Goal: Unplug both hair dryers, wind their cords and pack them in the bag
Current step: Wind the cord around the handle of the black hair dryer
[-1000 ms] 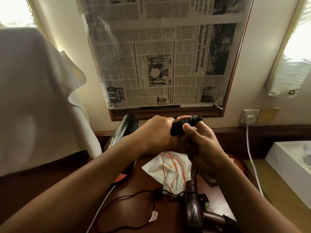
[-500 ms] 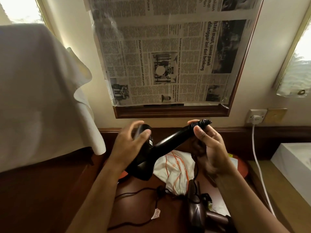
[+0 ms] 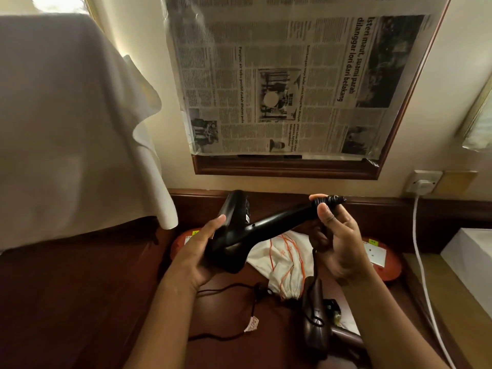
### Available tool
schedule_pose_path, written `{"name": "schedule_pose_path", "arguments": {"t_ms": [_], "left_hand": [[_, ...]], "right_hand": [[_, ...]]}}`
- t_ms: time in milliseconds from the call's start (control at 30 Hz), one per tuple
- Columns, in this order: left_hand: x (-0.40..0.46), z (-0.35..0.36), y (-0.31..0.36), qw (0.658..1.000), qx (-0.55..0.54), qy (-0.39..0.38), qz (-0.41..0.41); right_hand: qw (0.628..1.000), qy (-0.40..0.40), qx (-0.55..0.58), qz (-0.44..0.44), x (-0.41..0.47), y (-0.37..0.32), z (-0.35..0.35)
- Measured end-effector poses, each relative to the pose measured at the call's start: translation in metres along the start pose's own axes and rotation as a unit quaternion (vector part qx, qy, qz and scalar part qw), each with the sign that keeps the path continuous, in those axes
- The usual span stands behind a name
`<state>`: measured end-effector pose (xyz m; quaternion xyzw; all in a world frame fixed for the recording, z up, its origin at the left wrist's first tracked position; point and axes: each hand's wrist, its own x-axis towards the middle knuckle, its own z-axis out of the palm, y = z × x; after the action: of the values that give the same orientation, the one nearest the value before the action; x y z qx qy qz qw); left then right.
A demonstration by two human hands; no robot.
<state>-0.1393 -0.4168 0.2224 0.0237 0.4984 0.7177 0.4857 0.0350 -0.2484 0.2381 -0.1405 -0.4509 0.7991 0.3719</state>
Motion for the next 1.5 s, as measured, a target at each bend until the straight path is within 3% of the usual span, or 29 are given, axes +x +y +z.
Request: {"name": "schedule_pose_path", "arguments": {"t_ms": [400, 700, 800, 1000, 1167, 1267, 1500], "left_hand": [[-0.010, -0.005, 0.023, 0.980, 0.031, 0.052, 0.190], [-0.009, -0.012, 0.027, 0.977, 0.010, 0.074, 0.200], [-0.009, -0.007, 0.028, 0.977, 0.024, 0.074, 0.200], [-0.005, -0.012, 0.031, 0.976, 0.033, 0.086, 0.200], [-0.004, -0.008, 0.026, 0.978, 0.042, 0.079, 0.186], [-0.006, -0.004, 0.025, 0.980, 0.038, 0.079, 0.180], [-0.008, 0.000, 0.029, 0.983, 0.033, 0.066, 0.168]], "right_hand": [[0.995, -0.046, -0.045, 0.081, -0.018, 0.016, 0.009], [0.982, -0.126, -0.001, 0.141, -0.026, 0.031, 0.007], [0.978, -0.140, -0.039, 0.150, -0.023, 0.030, 0.006], [0.960, -0.120, -0.136, 0.215, -0.019, 0.029, 0.000], [0.968, -0.120, -0.006, 0.219, -0.020, 0.047, -0.008], [0.969, -0.113, 0.014, 0.218, -0.020, 0.051, -0.013], [0.966, -0.065, -0.097, 0.229, -0.025, 0.063, -0.012]]}}
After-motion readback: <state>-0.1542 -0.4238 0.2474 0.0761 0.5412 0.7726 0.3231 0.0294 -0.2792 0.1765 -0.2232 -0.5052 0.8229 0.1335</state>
